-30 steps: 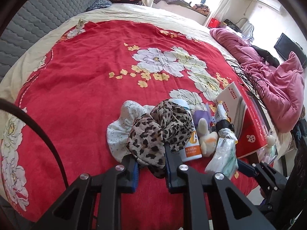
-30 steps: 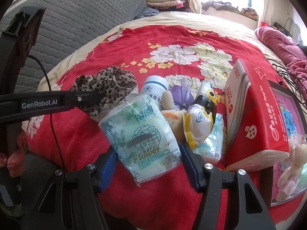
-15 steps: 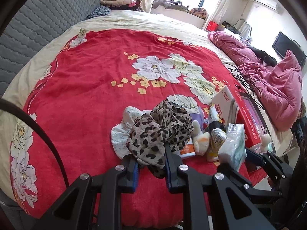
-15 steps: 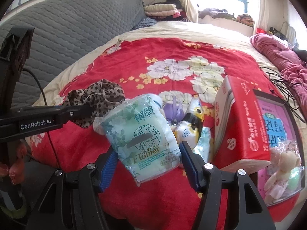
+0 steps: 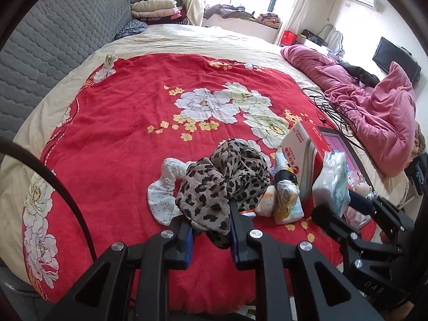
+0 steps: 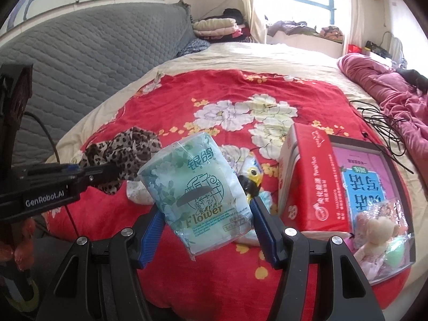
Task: Organize soft objects
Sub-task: 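Carry Flower packet with right tool while left tool carries leopard cloth to tray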
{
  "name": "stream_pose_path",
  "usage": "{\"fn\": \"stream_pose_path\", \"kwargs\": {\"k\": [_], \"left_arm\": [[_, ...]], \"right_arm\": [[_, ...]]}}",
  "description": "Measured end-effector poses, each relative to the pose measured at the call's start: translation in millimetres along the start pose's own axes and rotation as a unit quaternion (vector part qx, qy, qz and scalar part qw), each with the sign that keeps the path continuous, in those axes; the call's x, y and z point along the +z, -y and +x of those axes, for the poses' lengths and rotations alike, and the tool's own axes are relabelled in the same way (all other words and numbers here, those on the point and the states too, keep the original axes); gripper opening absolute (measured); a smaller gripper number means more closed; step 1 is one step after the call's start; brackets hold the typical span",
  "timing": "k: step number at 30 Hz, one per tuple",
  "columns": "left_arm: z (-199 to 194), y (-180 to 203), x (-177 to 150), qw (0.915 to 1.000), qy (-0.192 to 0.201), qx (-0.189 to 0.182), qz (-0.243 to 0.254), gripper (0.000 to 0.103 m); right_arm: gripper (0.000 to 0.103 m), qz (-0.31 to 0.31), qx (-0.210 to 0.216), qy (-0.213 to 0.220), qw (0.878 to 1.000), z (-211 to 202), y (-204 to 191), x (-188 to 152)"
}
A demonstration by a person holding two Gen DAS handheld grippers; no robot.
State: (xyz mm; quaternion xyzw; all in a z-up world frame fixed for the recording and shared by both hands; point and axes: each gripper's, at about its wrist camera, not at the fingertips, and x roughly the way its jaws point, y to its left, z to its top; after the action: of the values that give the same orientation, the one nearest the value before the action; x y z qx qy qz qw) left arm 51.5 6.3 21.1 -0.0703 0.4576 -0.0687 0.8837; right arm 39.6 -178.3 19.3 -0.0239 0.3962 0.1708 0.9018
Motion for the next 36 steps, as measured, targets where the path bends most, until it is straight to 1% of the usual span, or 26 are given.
{"fn": "stream_pose_path", "kwargs": {"k": [9, 15, 21, 26, 29, 33, 36], "left_arm": [[-17.3, 23.2, 0.6, 0.9996, 0.016, -0.006, 0.023, 0.021], [-24.7, 37.6, -0.9, 0.9991, 0.02, -0.001, 0.038, 0.021], [-31.6, 54.1, -2.5, 0.9983, 0.026, -0.005, 0.053, 0.021], [-33.4, 71.2, -2.4, 0.9975, 0.026, -0.018, 0.064, 0.021], [-33.2, 85.7, -1.8, 0.9963, 0.027, -0.035, 0.073, 0.021], [-28.2, 106.3, -0.3, 0.9948, 0.022, -0.052, 0.085, 0.021], [-24.7, 122.9, 1.0, 0.9936, 0.02, -0.059, 0.094, 0.021]], "right_arm": [[0.064, 0.012, -0.009, 0.025, 1.0, -28.0, 14.1, 3.7], [0.064, 0.018, -0.012, 0.038, 0.999, -41.2, 23.6, 6.7], [0.064, 0.029, -0.02, 0.051, 0.998, -54.7, 35.5, 5.8], [0.064, 0.037, -0.026, 0.057, 0.997, -63.1, 47.0, 4.2], [0.064, 0.044, -0.033, 0.063, 0.997, -69.5, 55.8, 2.3], [0.064, 0.057, -0.048, 0.066, 0.995, -75.6, 73.0, 0.7], [0.064, 0.067, -0.067, 0.07, 0.993, -82.9, 91.6, -2.0]]}}
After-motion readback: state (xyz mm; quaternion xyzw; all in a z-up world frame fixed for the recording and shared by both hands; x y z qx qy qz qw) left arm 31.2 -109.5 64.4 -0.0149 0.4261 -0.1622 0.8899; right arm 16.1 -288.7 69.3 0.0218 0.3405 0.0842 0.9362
